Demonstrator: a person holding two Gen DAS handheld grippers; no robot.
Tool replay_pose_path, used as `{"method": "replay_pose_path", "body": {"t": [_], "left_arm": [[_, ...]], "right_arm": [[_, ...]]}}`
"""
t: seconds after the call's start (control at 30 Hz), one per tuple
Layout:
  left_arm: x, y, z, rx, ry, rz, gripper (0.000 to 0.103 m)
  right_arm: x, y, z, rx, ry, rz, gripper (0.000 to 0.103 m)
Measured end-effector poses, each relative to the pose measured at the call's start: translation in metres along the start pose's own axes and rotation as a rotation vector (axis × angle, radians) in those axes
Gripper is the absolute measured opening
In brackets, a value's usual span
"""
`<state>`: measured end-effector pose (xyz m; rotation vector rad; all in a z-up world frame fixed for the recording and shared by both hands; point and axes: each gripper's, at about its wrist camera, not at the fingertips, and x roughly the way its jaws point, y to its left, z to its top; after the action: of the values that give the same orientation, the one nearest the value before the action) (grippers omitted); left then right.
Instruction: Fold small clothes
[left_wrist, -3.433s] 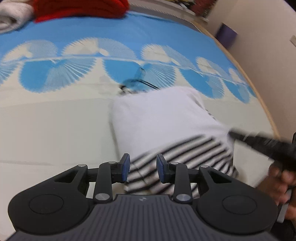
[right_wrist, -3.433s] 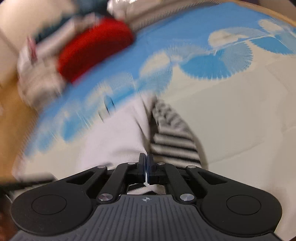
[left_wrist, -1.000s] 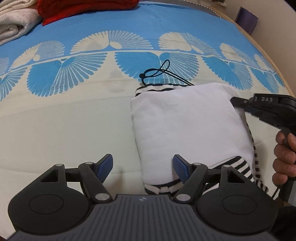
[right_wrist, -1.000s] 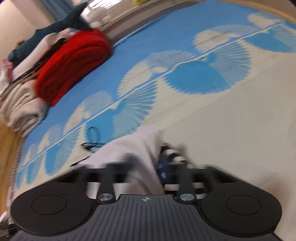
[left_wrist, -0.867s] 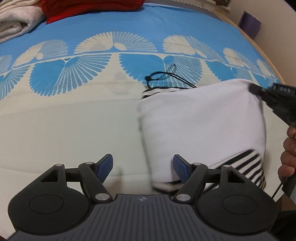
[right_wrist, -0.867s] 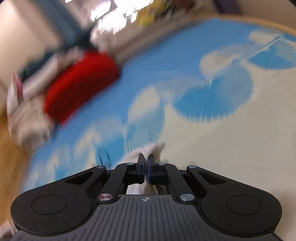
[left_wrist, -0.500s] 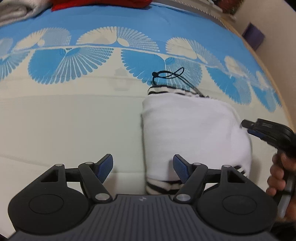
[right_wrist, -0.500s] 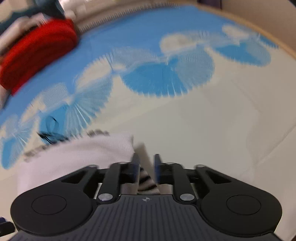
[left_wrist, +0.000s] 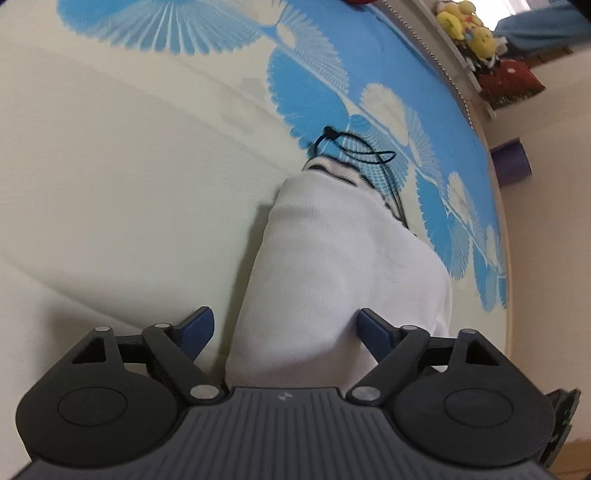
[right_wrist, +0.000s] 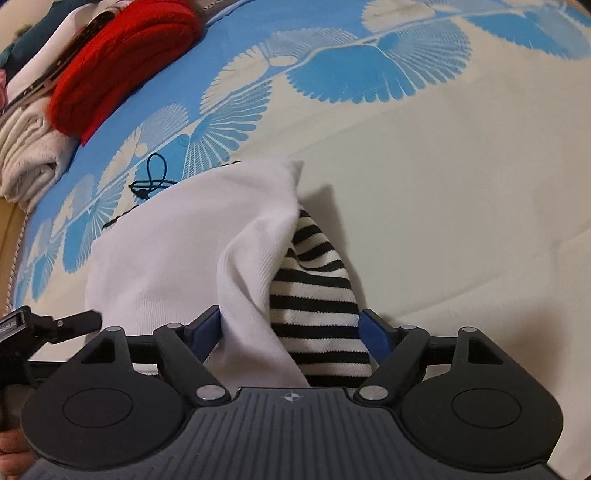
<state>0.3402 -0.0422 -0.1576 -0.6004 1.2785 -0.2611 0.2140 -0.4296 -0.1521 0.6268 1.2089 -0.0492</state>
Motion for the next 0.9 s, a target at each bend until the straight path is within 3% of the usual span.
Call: {"method": "replay_pose_path", "body": {"t": [0.03, 0.07, 0.1, 0.13, 0.2, 0.23, 0.3, 0.37, 0.43, 0.6, 0.7, 0.77, 0.9], "left_arm": [[0.006, 0.001, 0.001, -0.022, 0.009, -0.014, 0.089], [0.010, 0.002, 0.002, -0.031, 0.017, -0.038, 0.089], [0.016, 0.001, 0.002, -0.029, 0.030, -0.063, 0.089], [0.022, -0.002, 0.002, -0.015, 0.040, -0.062, 0.089], [0.028, -0.007, 0.004, 0.011, 0.039, -0.049, 0.089], [0.030, -0.010, 0.005, 0.022, 0.037, -0.050, 0.086], [0.028, -0.014, 0.009, 0.055, 0.017, -0.048, 0.070], [0.017, -0.021, 0.010, 0.102, -0.016, -0.057, 0.046], [0.000, -0.039, 0.011, 0.226, -0.093, -0.042, 0.042], [-0.044, -0.073, 0.006, 0.506, -0.355, 0.056, 0.042], [-0.062, -0.073, 0.011, 0.539, -0.457, 0.068, 0.045], [-0.068, -0.066, 0.019, 0.518, -0.489, 0.092, 0.057], [-0.072, -0.052, 0.024, 0.505, -0.510, 0.211, 0.060]], "right_arm": [[0.003, -0.002, -0.002, 0.016, 0.008, 0.014, 0.070], [0.005, -0.002, -0.002, 0.034, 0.017, 0.040, 0.057], [0.007, -0.001, -0.004, 0.042, 0.020, 0.061, 0.050], [0.008, 0.003, -0.004, 0.036, 0.018, 0.073, 0.037], [0.009, 0.013, -0.005, -0.001, 0.005, 0.064, 0.024], [0.010, 0.015, -0.004, -0.001, 0.001, 0.064, 0.022], [0.010, 0.014, -0.001, 0.030, -0.016, 0.066, 0.018], [0.007, 0.014, 0.002, 0.064, -0.048, 0.072, 0.016], [0.003, 0.019, 0.004, 0.066, -0.090, 0.084, 0.015], [-0.003, 0.050, 0.011, 0.037, -0.236, 0.162, 0.013], [-0.006, 0.075, 0.012, -0.006, -0.326, 0.194, 0.013], [-0.003, 0.089, 0.012, -0.030, -0.365, 0.193, 0.013], [0.016, 0.110, 0.014, -0.081, -0.361, 0.099, 0.013]]}}
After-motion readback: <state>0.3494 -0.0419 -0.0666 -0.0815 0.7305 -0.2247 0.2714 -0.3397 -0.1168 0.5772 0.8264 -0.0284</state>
